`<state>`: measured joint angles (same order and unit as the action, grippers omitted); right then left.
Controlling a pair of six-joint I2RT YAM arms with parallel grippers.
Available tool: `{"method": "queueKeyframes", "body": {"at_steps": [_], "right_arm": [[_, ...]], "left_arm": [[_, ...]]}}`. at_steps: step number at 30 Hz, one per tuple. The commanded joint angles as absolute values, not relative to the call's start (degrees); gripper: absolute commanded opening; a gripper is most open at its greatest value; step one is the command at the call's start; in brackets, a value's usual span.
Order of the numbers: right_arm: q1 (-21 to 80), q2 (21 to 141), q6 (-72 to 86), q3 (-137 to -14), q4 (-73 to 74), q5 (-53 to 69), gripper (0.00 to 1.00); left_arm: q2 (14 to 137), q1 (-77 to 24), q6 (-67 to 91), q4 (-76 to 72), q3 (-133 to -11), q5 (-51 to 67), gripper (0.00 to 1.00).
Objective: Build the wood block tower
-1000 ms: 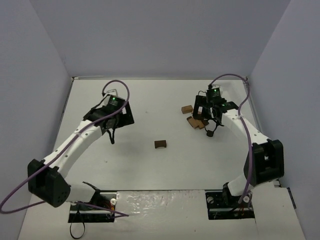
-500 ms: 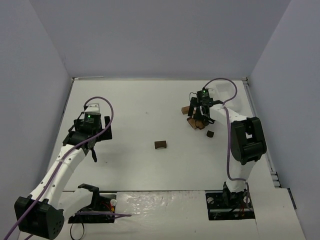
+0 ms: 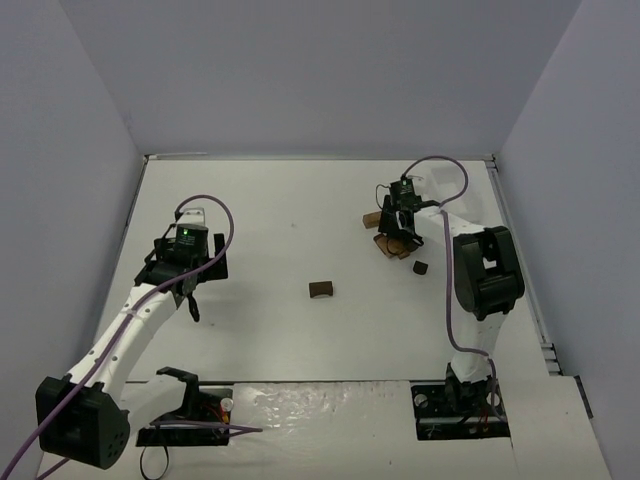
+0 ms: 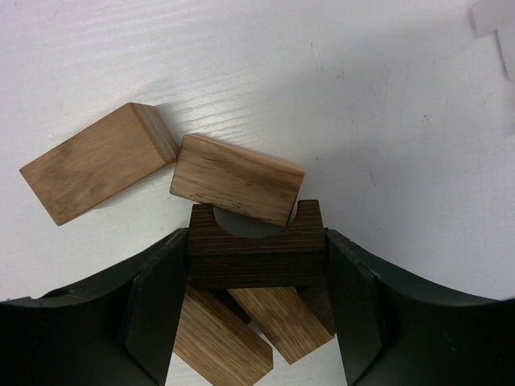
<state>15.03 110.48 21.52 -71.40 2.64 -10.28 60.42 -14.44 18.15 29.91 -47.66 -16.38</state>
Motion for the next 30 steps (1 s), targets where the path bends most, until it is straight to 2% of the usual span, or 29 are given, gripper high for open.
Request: {"method": "queueKeyframes", "body": {"at_steps": [1,6,10,17,30], "right_arm": [[14.9,109.3,20.2,-73.5,0.6,-11.9,0.52],[15.0,106.1,17.4,-73.9,0.6,-12.0,0.14],[15.8,102.1,16.1,-76.4,3.7,-9.2,0.00],[22.4,103.9,15.9,-86.4,19.9,-6.1,0.00],[33.2,114.2,20.6,-94.8,29.8,-2.5,0.00]], "left_arm": [[60.8,-14.8,17.5,26.7,-50.3,-17.2,0.97],[61.0,-14.8,17.4,26.6,-50.3,-16.7,0.97],[61.2,-14.8,17.1,26.5,-50.5,-15.9,0.97],[61.3,-14.8,16.5,26.6,-50.7,-14.8,0.97],[61.4,-14.7,16.3,27.1,-50.7,-15.2,0.97]]}}
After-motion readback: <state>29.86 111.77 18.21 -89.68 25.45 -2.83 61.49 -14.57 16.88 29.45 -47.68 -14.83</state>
